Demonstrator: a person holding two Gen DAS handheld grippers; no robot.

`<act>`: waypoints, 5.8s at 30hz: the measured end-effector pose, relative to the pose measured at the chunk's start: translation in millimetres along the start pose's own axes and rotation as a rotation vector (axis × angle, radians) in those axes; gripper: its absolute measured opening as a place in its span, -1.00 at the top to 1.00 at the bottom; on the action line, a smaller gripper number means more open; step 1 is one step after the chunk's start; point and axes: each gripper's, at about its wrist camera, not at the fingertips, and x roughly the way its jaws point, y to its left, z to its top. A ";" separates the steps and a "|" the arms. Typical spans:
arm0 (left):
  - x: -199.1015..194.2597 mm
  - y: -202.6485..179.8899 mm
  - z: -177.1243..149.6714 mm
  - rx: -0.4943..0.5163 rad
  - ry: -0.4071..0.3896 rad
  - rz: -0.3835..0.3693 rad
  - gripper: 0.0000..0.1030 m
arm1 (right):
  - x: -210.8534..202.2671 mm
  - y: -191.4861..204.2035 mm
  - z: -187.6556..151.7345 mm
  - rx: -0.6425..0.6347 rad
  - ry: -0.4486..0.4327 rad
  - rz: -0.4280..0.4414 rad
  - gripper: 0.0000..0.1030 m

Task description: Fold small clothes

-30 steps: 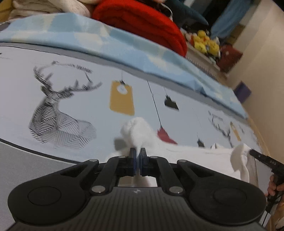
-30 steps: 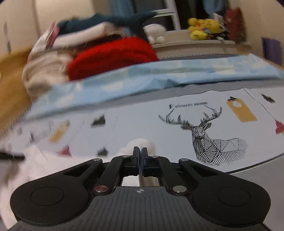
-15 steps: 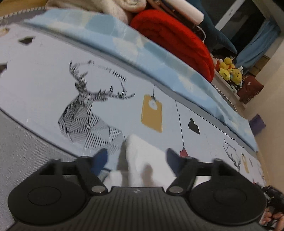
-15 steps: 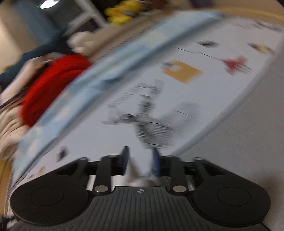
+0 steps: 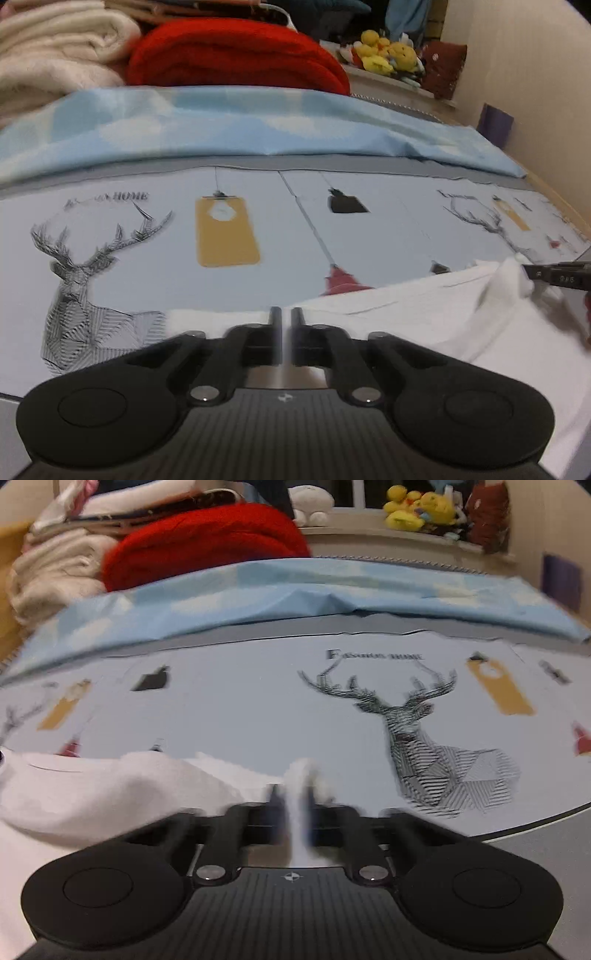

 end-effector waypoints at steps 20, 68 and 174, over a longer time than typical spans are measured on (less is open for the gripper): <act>-9.3 11.3 5.7 0.026 -0.033 0.013 -0.71 | -27.0 -58.5 9.9 0.407 -0.040 0.041 0.18; -180.0 -1.0 -98.7 -0.059 0.080 0.097 -0.74 | -149.1 -20.6 -35.6 0.266 0.006 0.066 -0.18; -339.0 71.4 -170.9 -0.631 -0.113 0.443 -0.99 | -110.2 420.8 -185.4 -0.713 -0.168 -0.071 0.72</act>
